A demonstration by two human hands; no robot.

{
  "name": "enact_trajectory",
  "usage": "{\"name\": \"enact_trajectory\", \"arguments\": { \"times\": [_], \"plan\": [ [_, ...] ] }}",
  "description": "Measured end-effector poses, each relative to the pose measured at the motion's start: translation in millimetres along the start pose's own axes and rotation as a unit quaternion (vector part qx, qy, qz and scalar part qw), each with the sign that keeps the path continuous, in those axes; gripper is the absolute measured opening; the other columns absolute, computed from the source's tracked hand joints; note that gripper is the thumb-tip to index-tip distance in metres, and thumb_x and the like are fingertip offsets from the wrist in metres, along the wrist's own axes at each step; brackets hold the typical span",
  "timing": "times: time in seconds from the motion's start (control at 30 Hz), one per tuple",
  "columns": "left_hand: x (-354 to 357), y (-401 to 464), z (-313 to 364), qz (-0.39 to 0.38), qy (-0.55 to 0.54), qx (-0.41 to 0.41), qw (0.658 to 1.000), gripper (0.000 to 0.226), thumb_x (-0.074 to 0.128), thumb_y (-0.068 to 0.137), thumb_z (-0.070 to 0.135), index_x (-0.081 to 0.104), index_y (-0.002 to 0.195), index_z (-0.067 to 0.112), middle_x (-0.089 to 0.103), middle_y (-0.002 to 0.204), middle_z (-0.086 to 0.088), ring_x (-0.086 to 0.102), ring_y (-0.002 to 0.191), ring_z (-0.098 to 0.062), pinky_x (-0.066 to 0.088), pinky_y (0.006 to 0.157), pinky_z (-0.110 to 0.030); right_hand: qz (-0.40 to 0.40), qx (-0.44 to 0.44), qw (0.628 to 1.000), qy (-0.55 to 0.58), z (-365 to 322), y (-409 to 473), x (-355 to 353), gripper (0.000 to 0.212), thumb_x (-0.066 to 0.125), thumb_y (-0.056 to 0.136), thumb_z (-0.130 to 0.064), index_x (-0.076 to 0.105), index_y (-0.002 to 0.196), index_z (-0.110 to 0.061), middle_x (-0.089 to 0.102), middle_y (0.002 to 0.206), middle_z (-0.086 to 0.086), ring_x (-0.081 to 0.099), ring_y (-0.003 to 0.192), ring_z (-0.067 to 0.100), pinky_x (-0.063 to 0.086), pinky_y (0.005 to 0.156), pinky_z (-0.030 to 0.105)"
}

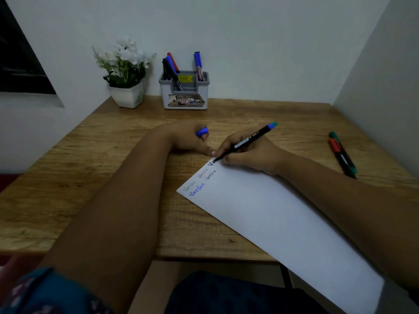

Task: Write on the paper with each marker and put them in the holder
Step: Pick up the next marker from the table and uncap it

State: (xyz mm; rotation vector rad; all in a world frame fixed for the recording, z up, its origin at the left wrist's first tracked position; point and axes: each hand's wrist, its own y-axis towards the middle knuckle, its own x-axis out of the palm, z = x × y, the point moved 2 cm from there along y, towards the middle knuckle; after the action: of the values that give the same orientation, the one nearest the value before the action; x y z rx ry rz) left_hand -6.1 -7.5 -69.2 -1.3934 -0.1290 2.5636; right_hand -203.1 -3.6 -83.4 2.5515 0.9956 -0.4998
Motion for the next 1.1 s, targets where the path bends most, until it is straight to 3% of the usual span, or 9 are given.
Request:
{"name": "enact_trajectory", "arguments": {
  "times": [0.07,0.17,0.23,0.37,0.47,0.63,0.8,0.97,1.1],
  "plan": [
    [0.2,-0.9,0.9,-0.001,-0.006,-0.003,1.0,0.034,0.08,0.073,0.036,0.051,0.08,0.021,0.055,0.079,0.001,0.047,0.073,-0.017,0.039,0.068,-0.032,0.015,-0.001,1.0,0.011,-0.2,0.9,0.9,0.008,0.068,0.082,0.003,0.074,0.087,0.002,0.075,0.097,0.016,0.069,0.083,0.026,0.056,0.078,0.034],
    [0.1,-2.0,1.7,-0.002,-0.006,-0.007,1.0,0.038,0.081,0.07,0.042,0.051,0.08,0.021,0.056,0.081,0.001,0.047,0.074,-0.017,0.039,0.071,-0.034,0.038,-0.022,0.999,0.002,-1.2,1.0,2.3,0.015,0.072,0.074,-0.026,0.075,0.075,-0.011,0.071,0.08,0.024,0.063,0.069,0.031,0.053,0.068,0.038],
    [-0.1,-2.9,2.6,0.0,-0.005,-0.007,1.0,0.038,0.081,0.07,0.043,0.051,0.081,0.021,0.056,0.081,0.0,0.047,0.075,-0.017,0.039,0.071,-0.034,0.036,-0.037,0.998,-0.034,-3.2,-0.4,3.3,0.016,0.071,0.071,-0.034,0.075,0.072,-0.018,0.069,0.073,0.021,0.06,0.065,0.032,0.051,0.064,0.039],
    [0.3,-2.6,2.7,-0.002,-0.01,-0.003,1.0,0.037,0.081,0.071,0.041,0.051,0.081,0.021,0.056,0.081,0.0,0.047,0.075,-0.017,0.04,0.071,-0.034,0.026,-0.034,0.997,-0.071,-2.5,-0.8,5.2,0.007,0.07,0.075,-0.027,0.075,0.072,-0.03,0.073,0.074,0.008,0.067,0.077,0.028,0.053,0.075,0.046],
    [-0.1,-1.8,2.3,0.0,-0.01,-0.003,1.0,0.038,0.081,0.07,0.042,0.052,0.081,0.021,0.056,0.08,0.001,0.047,0.075,-0.017,0.04,0.072,-0.034,0.013,-0.034,0.995,-0.092,-2.7,-0.8,5.5,0.007,0.068,0.075,-0.027,0.075,0.074,-0.029,0.076,0.082,0.0,0.07,0.089,0.024,0.055,0.084,0.047],
    [1.5,-1.5,1.6,0.001,-0.013,-0.011,1.0,0.039,0.081,0.07,0.043,0.051,0.081,0.021,0.056,0.082,0.0,0.048,0.076,-0.017,0.04,0.073,-0.034,0.03,-0.013,0.996,-0.078,-3.6,-0.4,2.8,0.026,0.069,0.067,-0.042,0.075,0.074,-0.018,0.073,0.077,0.006,0.064,0.077,0.023,0.049,0.072,0.038],
    [0.9,-1.3,0.9,0.001,-0.021,-0.012,1.0,0.038,0.082,0.069,0.042,0.052,0.081,0.022,0.057,0.084,-0.001,0.048,0.077,-0.019,0.041,0.076,-0.035,0.025,-0.016,0.995,-0.092,-5.1,0.1,5.1,0.023,0.069,0.069,-0.045,0.075,0.073,-0.024,0.073,0.081,0.009,0.066,0.086,0.032,0.052,0.081,0.047],
    [2.0,1.0,-0.9,0.0,-0.022,-0.014,1.0,0.047,0.084,0.062,0.049,0.054,0.085,0.02,0.059,0.088,-0.002,0.051,0.081,-0.02,0.045,0.079,-0.038,0.051,-0.011,0.995,-0.082,-8.0,-2.1,1.2,0.034,0.067,0.06,-0.05,0.074,0.071,-0.019,0.07,0.073,0.011,0.06,0.071,0.026,0.052,0.073,0.045],
    [1.4,0.2,0.1,0.002,-0.021,-0.01,1.0,0.041,0.082,0.068,0.044,0.052,0.082,0.02,0.057,0.083,-0.001,0.049,0.076,-0.018,0.041,0.075,-0.035,0.046,-0.007,0.994,-0.096,-7.3,-1.9,2.4,0.034,0.066,0.06,-0.052,0.075,0.072,-0.021,0.073,0.078,0.006,0.065,0.085,0.029,0.052,0.081,0.047]
  ]
}}
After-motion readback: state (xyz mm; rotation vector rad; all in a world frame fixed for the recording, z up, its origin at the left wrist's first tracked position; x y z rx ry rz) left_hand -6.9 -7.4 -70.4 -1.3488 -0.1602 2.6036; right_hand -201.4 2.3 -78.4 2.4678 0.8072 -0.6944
